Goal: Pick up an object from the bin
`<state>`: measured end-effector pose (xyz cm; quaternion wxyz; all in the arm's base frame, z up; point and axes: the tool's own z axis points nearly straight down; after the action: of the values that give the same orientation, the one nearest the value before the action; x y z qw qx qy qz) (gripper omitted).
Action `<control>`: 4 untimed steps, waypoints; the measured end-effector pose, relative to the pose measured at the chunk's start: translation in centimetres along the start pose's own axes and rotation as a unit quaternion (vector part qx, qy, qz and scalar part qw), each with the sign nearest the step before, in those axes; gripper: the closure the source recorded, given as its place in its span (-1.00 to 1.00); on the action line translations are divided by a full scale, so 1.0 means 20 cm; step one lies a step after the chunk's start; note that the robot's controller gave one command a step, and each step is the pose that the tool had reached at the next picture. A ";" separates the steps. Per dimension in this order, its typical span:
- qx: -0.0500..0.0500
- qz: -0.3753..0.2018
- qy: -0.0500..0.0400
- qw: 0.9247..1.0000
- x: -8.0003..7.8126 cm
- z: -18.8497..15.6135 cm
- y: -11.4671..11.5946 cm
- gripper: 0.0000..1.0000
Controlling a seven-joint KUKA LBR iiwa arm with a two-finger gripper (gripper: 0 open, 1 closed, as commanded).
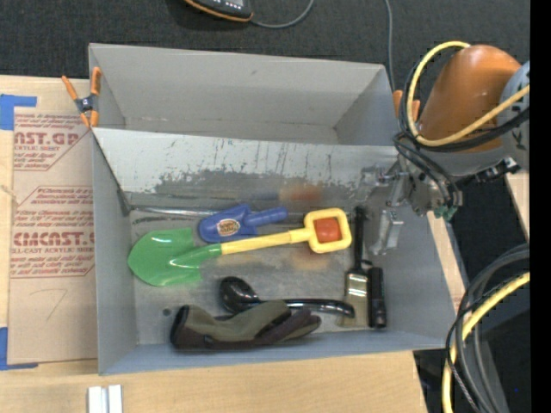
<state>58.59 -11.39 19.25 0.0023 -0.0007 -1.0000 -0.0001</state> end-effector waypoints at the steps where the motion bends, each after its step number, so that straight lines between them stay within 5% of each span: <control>1: 0.000 -0.001 -0.004 1.000 -0.01 -0.02 0.00 -1.00; 2: 0.000 -0.037 -0.003 0.999 -0.01 0.63 0.32 -1.00; 3: 0.003 -0.075 -0.011 0.997 -0.04 0.30 0.38 -1.00; 4: -0.001 -0.289 0.001 0.957 0.00 0.47 0.54 -1.00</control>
Offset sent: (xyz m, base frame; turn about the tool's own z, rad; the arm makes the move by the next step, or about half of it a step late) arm 0.0019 0.0623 -0.1225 -0.0732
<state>58.58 -0.61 9.86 0.0028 0.2882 -0.9576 -0.0018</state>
